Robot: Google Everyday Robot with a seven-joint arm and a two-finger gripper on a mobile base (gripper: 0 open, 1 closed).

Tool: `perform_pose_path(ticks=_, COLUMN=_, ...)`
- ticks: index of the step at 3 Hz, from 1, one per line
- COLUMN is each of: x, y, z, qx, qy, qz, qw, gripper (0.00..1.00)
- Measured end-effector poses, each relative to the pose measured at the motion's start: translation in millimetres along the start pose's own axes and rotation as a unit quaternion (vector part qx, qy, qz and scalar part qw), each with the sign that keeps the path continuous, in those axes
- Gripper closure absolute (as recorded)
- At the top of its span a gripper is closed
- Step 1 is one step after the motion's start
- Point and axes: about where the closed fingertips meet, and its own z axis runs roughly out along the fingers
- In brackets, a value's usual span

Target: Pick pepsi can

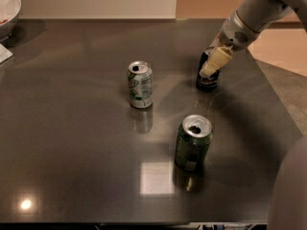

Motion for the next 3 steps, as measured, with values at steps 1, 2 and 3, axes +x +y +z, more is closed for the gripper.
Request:
perform_pose_path(ticks=1, x=-0.7, y=2.1, z=-3.6, qx=0.001, qy=0.007, qz=-0.003, qw=1.0000, gripper=0.64)
perform_pose_path(ticks=2, x=-14.5, y=7.5, z=-13.3, qx=0.002, qy=0.002, qz=-0.019, qw=0.9998, gripper=0.87)
perform_pose_path(ticks=3, x=-39.8, y=16.4, z=-29.0, qx=-0.006, qy=-0.016, qz=-0.039, qw=0.9991, gripper=1.00)
